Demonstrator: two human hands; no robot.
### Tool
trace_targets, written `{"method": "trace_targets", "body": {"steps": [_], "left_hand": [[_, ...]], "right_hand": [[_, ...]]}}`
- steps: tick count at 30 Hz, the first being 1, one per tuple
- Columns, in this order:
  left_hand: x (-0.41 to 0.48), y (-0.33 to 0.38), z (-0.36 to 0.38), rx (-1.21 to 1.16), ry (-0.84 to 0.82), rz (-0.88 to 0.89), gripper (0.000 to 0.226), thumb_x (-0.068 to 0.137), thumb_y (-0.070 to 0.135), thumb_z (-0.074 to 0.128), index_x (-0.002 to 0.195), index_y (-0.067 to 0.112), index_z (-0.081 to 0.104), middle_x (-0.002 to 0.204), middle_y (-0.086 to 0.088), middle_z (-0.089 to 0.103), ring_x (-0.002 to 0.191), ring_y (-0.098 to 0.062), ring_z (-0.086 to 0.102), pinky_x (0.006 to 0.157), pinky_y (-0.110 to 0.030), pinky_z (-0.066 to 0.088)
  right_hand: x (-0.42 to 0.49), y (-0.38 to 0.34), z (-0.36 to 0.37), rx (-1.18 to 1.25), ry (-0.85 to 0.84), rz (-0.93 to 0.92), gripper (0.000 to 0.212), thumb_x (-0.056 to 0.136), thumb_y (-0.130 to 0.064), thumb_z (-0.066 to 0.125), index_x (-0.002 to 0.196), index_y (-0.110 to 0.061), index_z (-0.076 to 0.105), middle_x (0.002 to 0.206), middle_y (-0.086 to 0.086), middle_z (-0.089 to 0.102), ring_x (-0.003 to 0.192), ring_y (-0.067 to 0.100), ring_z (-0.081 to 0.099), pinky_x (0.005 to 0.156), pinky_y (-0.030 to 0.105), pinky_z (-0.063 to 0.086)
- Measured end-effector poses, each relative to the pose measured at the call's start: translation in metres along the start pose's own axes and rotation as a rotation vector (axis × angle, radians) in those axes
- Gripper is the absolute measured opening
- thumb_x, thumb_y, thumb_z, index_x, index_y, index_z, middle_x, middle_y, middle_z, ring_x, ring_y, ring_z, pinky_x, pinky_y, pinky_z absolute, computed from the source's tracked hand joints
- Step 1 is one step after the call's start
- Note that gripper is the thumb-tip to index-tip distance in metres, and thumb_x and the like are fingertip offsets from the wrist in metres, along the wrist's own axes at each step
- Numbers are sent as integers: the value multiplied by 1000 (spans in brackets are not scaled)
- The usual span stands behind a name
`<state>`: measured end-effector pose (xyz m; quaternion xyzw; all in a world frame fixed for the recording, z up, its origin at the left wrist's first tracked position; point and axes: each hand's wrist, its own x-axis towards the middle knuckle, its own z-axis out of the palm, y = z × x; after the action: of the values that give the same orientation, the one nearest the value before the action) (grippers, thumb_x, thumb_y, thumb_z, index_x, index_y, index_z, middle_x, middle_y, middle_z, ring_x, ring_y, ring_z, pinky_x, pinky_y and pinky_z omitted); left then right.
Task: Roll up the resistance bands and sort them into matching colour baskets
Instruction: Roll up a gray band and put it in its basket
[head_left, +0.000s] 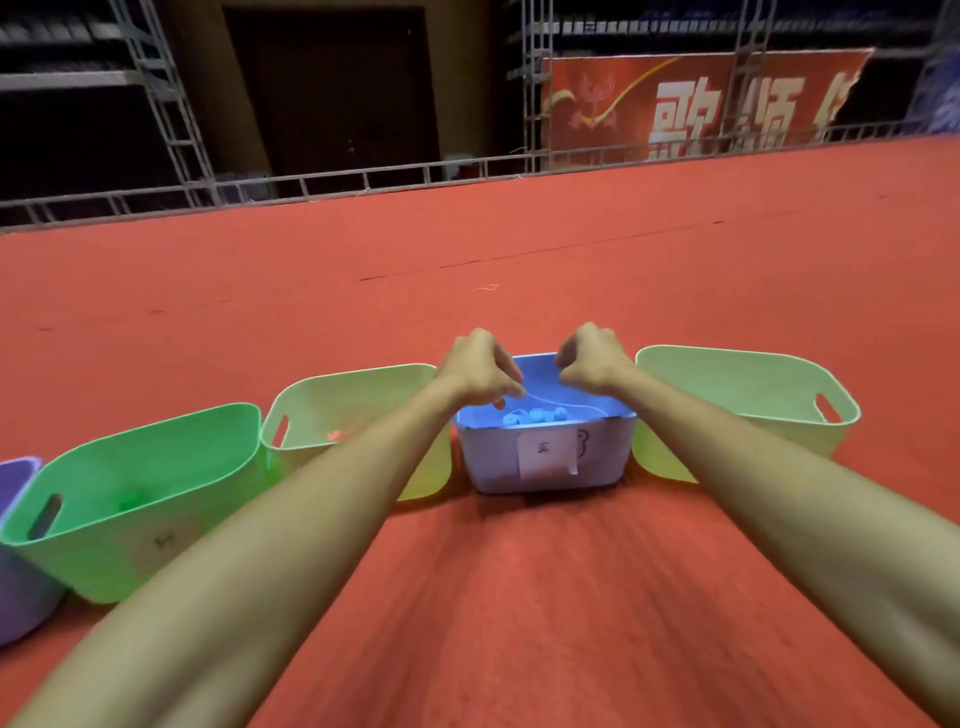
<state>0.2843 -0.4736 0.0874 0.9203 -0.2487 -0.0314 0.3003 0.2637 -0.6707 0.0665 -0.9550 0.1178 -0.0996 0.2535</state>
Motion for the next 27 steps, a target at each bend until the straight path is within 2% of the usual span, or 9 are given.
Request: {"method": "trace_targets", "body": {"steps": [3,7,9,11,14,17,21,24,27], "left_hand": [[-58,-7,-40,-53,47,28,2,80,11,83,81,12,82,74,-4,79,55,-13,72,58,-22,56],[-154,-40,-91,-153,89,14,14,89,16,78,81,5,80,78,-9,79,51,-13,59,42,-14,37],[-207,-72,-114,-160,103,-19,21,91,19,77,78,2,79,74,-10,77,48,-11,53,42,-15,36],[-260,-116,-132,-152,102,-84,23,91,18,77,75,3,78,66,-8,72,45,-8,47,41,-16,35],[-334,-192,-150,-152,127,-234,23,91,18,78,71,7,77,61,-5,68,44,-6,44,42,-17,34],[-401,-248,-156,-146,143,-361,18,90,14,78,76,2,79,63,-7,70,46,-6,48,45,-18,37],[-467,-288,-148,-197,149,-413,10,89,0,74,82,-5,78,63,-8,70,45,-1,51,45,-16,40],[-498,-315,-139,-243,161,-427,11,88,-1,74,79,2,79,66,-4,73,53,-3,57,52,-19,45],[-507,-325,-132,-318,173,-407,12,90,-2,73,81,4,79,72,-5,75,59,0,62,55,-15,46]], "right_hand": [[-40,-35,-10,90,66,-89,19,75,-7,68,84,-17,81,87,10,79,88,27,74,83,38,60],[-114,-110,4,306,86,-243,12,81,-7,71,84,-13,80,76,6,76,68,15,69,71,30,57],[-155,-151,25,518,-129,-254,6,86,-2,72,89,-4,77,74,9,72,56,11,61,59,26,55],[-197,-191,57,641,-455,-280,8,93,-1,70,98,4,72,80,13,71,58,12,57,55,20,52],[-250,-242,121,585,-786,-379,3,94,0,69,95,0,72,84,15,71,62,17,60,62,23,56],[-297,-281,181,421,-905,-508,8,89,4,70,92,-2,73,79,10,70,63,15,60,61,21,56],[-349,-308,232,245,-795,-768,15,81,-15,84,94,-13,78,74,-3,68,55,-1,54,57,14,44],[-369,-314,260,64,-598,-950,37,70,-40,88,102,-25,78,91,-3,69,77,13,59,71,29,50],[-375,-314,280,52,-564,-1013,24,69,-33,78,90,-22,77,89,1,71,80,24,64,73,40,55]]}}
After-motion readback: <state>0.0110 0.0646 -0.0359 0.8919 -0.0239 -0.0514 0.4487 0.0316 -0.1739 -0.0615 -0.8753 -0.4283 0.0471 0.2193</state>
